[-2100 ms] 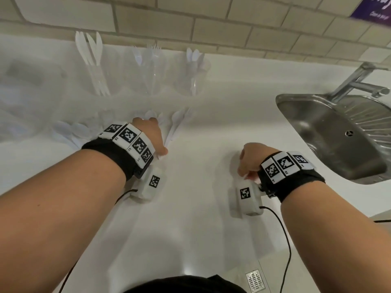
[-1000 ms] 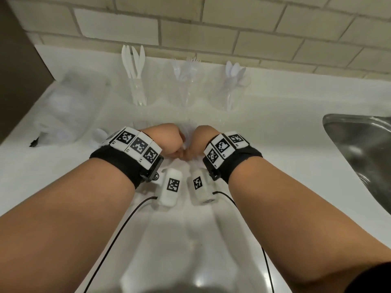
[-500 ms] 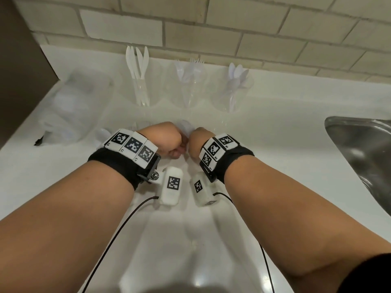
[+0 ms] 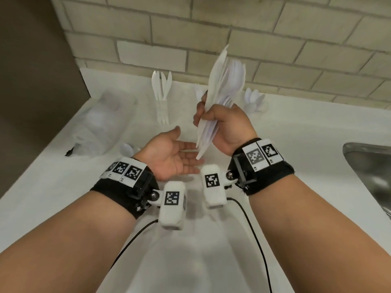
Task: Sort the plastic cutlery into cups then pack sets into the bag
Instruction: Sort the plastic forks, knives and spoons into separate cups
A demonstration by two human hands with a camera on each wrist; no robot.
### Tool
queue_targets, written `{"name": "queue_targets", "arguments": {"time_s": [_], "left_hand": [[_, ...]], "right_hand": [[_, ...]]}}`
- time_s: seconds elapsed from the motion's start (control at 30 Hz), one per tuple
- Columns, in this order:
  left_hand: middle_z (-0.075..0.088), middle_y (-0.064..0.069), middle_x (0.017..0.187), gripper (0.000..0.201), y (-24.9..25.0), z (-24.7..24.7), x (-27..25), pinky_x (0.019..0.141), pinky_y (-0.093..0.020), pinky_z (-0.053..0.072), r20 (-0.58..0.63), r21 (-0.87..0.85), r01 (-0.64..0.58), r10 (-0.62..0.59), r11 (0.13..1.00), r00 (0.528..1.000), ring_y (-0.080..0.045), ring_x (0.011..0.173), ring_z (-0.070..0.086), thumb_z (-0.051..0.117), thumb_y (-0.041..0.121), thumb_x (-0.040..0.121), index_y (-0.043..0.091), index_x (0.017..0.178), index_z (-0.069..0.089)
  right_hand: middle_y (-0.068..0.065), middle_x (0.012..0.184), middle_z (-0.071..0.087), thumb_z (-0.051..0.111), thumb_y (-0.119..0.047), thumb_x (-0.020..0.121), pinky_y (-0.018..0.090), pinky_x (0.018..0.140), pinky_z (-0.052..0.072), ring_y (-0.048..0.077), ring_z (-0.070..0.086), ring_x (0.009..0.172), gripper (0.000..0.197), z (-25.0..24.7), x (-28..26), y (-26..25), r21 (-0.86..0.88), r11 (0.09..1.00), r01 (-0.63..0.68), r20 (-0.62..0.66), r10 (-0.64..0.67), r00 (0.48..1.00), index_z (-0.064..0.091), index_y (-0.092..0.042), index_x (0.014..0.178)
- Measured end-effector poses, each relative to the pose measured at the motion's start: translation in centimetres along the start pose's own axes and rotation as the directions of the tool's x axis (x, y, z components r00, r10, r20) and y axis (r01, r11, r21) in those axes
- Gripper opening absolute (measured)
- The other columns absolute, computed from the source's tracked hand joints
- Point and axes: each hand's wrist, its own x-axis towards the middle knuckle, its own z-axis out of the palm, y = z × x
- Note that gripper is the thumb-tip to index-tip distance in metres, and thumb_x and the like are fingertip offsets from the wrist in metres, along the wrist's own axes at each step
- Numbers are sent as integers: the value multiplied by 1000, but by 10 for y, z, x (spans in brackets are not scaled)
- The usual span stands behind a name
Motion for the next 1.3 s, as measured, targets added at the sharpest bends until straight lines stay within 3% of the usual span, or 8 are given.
{"name": "queue_targets", "arguments": {"time_s": [0.17, 0.37, 0.47, 0.7, 0.83, 0.97, 1.07, 1.3], "left_hand": [[54, -33, 126, 69, 4, -2, -8, 93, -53, 48, 137, -236, -17, 50, 972, 989, -43, 114, 57, 31, 47, 99, -14, 129, 43], [56, -14, 131, 58, 7, -8, -13, 108, -53, 31, 203, -185, 1, 37, 983, 979, -31, 125, 47, 25, 52, 97, 14, 131, 52], [43, -22, 143, 74, 5, -12, -14, 111, -57, 27, 162, -98, 92, -75, 991, 984, -39, 131, 42, 27, 59, 94, 2, 139, 43], [55, -20, 134, 61, 9, -2, -13, 94, -61, 43, 201, -357, -86, 166, 930, 965, -35, 121, 55, 23, 49, 99, 8, 139, 45], [64, -9, 118, 67, 8, -9, -13, 99, -52, 39, 190, -106, -99, 118, 989, 975, -33, 115, 56, 24, 61, 94, 14, 135, 50], [56, -4, 86, 82, 15, -10, -22, 80, -33, 42, 233, 157, -319, 279, 935, 931, -16, 74, 55, 55, 66, 78, 2, 130, 52], [68, -11, 99, 62, 18, 5, -34, 58, -30, 50, 282, 352, -413, 326, 840, 902, -22, 69, 63, 83, 40, 63, 12, 113, 62], [70, -11, 110, 9, 16, 15, -44, 56, -49, 56, 144, 545, -450, 449, 707, 882, -33, 62, 68, 72, 23, 79, 16, 84, 73]], "right_hand": [[5, 66, 60, 51, 15, 62, 42, 89, 46, 18, 64, 67, 35, 10, 0, 14, -37, 998, 42, 64, -39, 997, 60, -8, 87], [6, 69, 59, 61, 7, 66, 32, 67, 53, 21, 61, 67, 23, 15, -6, 30, -142, 990, -26, 20, 29, 999, 61, -10, 81], [4, 68, 58, 59, 7, 70, 29, 63, 51, 18, 57, 63, 20, 19, 0, 27, -121, 992, 47, -27, -51, 998, 62, -12, 72], [7, 75, 65, 69, 6, 70, 40, 76, 55, 24, 65, 78, 20, 16, -3, 36, -224, 975, 2, -21, -7, 1000, 65, -9, 83], [9, 67, 62, 66, -5, 84, 36, 62, 52, 24, 62, 64, 5, 14, -7, 42, -229, 971, -64, -40, 56, 998, 62, -6, 81], [1, 46, 44, 59, 2, 86, 27, 48, 42, 14, 43, 41, 24, 13, -7, 39, -152, 986, -74, 112, 91, 989, 54, -10, 66], [5, 48, 46, 56, 12, 83, 22, 43, 40, 9, 40, 34, 14, 17, -13, 40, -313, 937, -152, 223, 228, 948, 55, -3, 83], [49, 80, 51, 62, 13, 78, 27, 47, 50, 20, 54, 44, 24, 26, -19, 45, -421, 884, -202, 272, 335, 902, 56, 15, 101]]}}
